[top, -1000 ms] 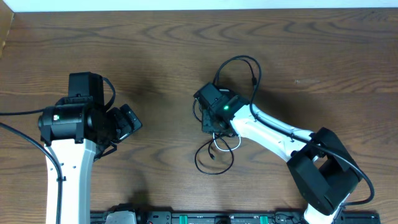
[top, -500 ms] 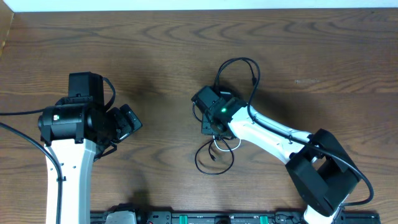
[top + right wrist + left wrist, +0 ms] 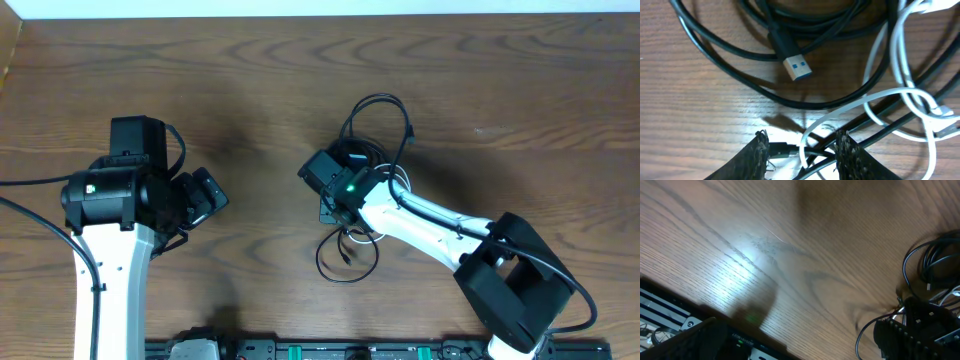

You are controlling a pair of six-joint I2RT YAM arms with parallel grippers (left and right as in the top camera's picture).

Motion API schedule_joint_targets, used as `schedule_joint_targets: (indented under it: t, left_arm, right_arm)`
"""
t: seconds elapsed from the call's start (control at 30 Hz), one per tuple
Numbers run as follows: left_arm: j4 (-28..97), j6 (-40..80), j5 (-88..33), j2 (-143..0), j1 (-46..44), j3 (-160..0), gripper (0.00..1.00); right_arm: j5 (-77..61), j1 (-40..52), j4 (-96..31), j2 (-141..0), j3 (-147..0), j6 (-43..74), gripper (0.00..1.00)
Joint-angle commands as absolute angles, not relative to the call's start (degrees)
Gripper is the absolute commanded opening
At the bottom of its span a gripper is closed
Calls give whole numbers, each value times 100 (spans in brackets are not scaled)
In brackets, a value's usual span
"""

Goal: Untangle cables

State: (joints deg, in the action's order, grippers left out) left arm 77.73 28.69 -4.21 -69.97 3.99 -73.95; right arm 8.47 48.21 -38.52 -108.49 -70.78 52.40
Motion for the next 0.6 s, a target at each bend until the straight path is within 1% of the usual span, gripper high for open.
schedule_joint_targets:
  t: [0.0,0.33,0.47,0.5,0.57]
  left_arm:
    - [7789,2919,-408,-7000,423,-7382,99]
    - [7789,2917,-408,-7000,423,-7382,99]
    - [7789,2917,-408,-7000,423,-7382,99]
    - [7789,2917,-408,-7000,421,-7382,99]
    - [7789,2917,-408,-7000,423,-7382,99]
  right_arm:
    - [1184,4862,-3859,-10888,-7015,5443,41]
    - [1146,4886,-3452,-10888,-6670,5575,40]
    - [1149,4884,-3378,-10888,-6670,5570,31]
    - [1149,4884,-3378,-10888,-6670,5572,26]
    - [1168,4884,-3378,-10888,-6670,5572,21]
